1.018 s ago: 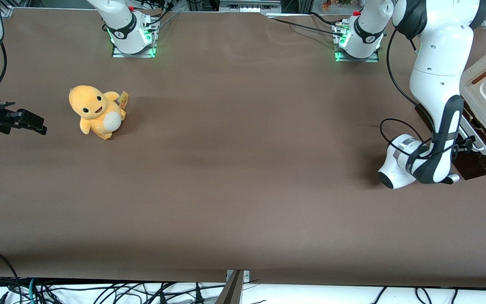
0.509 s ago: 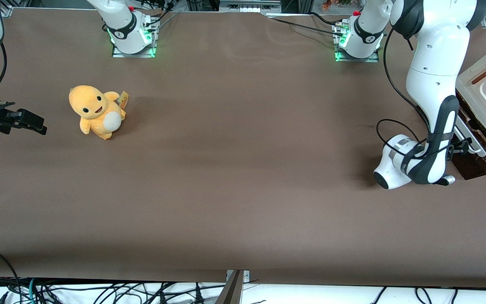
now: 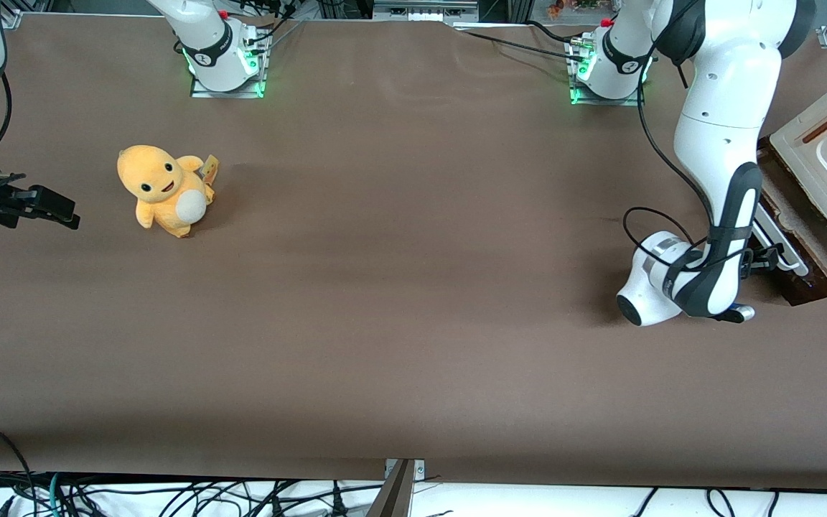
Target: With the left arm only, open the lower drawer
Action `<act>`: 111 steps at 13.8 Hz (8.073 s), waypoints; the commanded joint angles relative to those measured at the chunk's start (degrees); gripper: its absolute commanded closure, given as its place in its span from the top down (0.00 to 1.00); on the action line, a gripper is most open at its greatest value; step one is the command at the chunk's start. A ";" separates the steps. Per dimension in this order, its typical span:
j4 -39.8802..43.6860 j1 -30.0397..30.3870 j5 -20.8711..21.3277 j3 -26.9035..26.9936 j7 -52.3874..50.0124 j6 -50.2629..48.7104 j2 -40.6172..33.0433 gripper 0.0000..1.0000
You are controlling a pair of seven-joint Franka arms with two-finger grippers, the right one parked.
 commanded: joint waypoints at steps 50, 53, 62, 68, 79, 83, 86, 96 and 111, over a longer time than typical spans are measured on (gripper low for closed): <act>27.68 4.45 -52.63 -0.04 7.56 0.82 -1.86 1.00; 27.59 6.82 -60.18 -0.04 7.91 4.06 -4.49 1.00; 26.10 9.55 -67.94 0.05 18.37 8.47 -11.97 1.00; 8.66 10.08 -67.95 0.05 31.52 22.41 -25.83 1.00; -3.44 8.06 -67.60 -0.21 38.68 18.52 -46.06 1.00; -1.07 8.32 -67.59 -0.57 38.85 12.89 -47.74 1.00; 0.70 8.76 -66.64 -3.02 39.20 9.53 -47.75 1.00; 0.96 7.88 -63.29 -4.52 39.05 9.36 -47.92 1.00; 1.57 8.67 -63.46 -5.05 36.30 8.65 -46.60 1.00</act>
